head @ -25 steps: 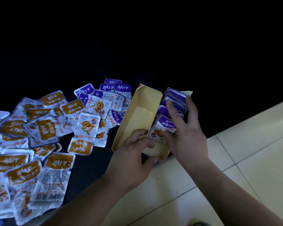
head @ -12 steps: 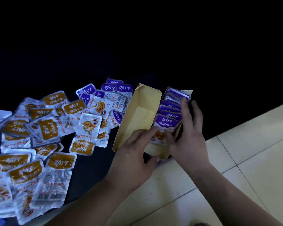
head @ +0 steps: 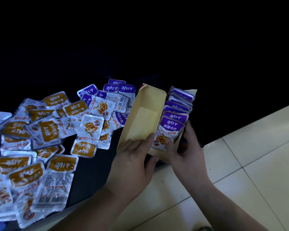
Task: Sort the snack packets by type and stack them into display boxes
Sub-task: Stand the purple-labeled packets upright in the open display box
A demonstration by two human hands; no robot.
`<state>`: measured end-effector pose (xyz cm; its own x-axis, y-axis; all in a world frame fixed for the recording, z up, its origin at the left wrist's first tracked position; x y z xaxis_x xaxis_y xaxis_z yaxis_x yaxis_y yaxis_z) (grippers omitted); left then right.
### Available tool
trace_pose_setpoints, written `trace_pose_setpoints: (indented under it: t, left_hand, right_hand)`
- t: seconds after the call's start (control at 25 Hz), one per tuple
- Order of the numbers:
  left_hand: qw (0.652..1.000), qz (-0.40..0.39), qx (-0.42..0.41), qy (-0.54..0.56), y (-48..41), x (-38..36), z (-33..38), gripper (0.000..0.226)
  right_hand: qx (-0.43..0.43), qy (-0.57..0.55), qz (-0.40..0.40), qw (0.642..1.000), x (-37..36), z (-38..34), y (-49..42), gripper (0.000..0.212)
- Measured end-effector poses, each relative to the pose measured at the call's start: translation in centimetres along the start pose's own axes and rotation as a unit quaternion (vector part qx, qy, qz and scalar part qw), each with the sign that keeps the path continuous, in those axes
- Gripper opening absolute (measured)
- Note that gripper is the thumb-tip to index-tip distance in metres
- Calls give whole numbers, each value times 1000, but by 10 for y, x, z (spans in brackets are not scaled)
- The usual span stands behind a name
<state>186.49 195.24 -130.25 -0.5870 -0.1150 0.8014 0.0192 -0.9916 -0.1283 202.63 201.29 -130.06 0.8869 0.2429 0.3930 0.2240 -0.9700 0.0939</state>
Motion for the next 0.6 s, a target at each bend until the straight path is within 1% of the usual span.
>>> trace_pose_setpoints:
  t: [0.08,0.16,0.28,0.32,0.36,0.4,0.44,0.48,0.56,0.6]
  left_hand:
    - [1000,-23,7,8,-7,-10,5,65]
    - [998,-52,18,18,-16,-20,17,71]
    - [991,-114,23,72,-28,-26,35,77]
    - [989,-118,17,83,-29,-23,39,76]
    - [990,-104,6,90,-29,-16,43,73]
    - [993,-73,-8,95,-28,-6,45,66]
    - [994,-30,-22,102,-25,5,44,59]
    - [994,14,-31,108,-21,14,40,50]
    - [993,75,-21,92,-14,27,18,35]
    - [994,90,-3,61,-9,31,0,30]
  right_hand:
    - [-8,7,-5,1000,4,-3,-9,71]
    - [-20,28,-6,999,12,-3,-20,76]
    - [-35,41,2,999,25,-1,-31,85]
    - [-52,45,10,998,29,1,-32,87]
    - [-67,51,19,996,32,3,-31,88]
    - [-70,56,27,996,34,3,-28,88]
    - [-55,67,34,996,35,0,-23,87]
    - [-17,91,46,995,35,-7,-16,84]
    - [107,162,68,979,30,-33,-2,72]
    - [169,180,61,967,22,-48,5,66]
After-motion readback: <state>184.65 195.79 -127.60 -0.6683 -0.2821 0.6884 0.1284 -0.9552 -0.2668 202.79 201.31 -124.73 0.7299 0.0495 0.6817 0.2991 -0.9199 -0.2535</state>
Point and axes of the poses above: each hand's wrist, its own y-axis away from the middle knuckle, its own x-axis out of the back of the hand, z = x × y, the point moved 5 cm from there along -y, towards the middle knuckle, and after that the axes turned 6 degrees about -z, right-handed, at the moved point
